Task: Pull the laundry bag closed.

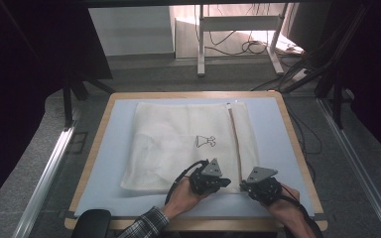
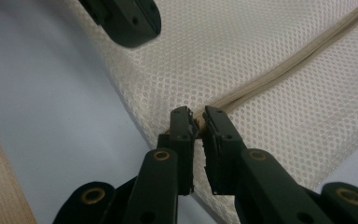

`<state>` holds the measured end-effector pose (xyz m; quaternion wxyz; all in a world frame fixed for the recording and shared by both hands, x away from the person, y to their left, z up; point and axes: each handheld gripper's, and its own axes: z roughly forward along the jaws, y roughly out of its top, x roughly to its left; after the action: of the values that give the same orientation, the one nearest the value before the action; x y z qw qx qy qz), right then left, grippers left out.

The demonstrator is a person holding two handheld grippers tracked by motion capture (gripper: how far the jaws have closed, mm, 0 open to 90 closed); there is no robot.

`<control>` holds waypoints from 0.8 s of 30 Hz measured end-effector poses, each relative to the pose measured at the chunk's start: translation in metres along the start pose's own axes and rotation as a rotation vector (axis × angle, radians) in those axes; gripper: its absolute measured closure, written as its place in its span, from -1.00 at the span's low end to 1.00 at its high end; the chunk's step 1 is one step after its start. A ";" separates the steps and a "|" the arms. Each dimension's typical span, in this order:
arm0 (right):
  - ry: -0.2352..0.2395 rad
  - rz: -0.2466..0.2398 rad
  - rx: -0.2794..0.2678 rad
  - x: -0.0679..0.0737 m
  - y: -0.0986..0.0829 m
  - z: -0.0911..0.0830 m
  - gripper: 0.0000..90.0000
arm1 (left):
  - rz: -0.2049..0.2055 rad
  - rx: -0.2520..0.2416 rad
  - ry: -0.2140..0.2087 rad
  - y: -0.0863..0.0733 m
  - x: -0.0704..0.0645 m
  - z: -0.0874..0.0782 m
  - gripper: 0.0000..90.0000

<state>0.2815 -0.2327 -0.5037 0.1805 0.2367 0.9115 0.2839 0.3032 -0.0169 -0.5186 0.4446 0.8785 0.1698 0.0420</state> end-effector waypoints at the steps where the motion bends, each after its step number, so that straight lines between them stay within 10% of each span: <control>1: 0.000 0.000 0.000 0.000 0.000 0.000 0.80 | 0.000 0.000 0.000 0.000 0.000 0.000 0.99; 24: -0.003 -0.012 0.011 0.001 0.000 0.000 0.82 | 0.033 0.057 0.002 0.001 -0.008 0.033 1.00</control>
<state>0.2811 -0.2324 -0.5040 0.1823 0.2327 0.9142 0.2774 0.3030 -0.0458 -0.5375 0.4186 0.8934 0.1569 0.0451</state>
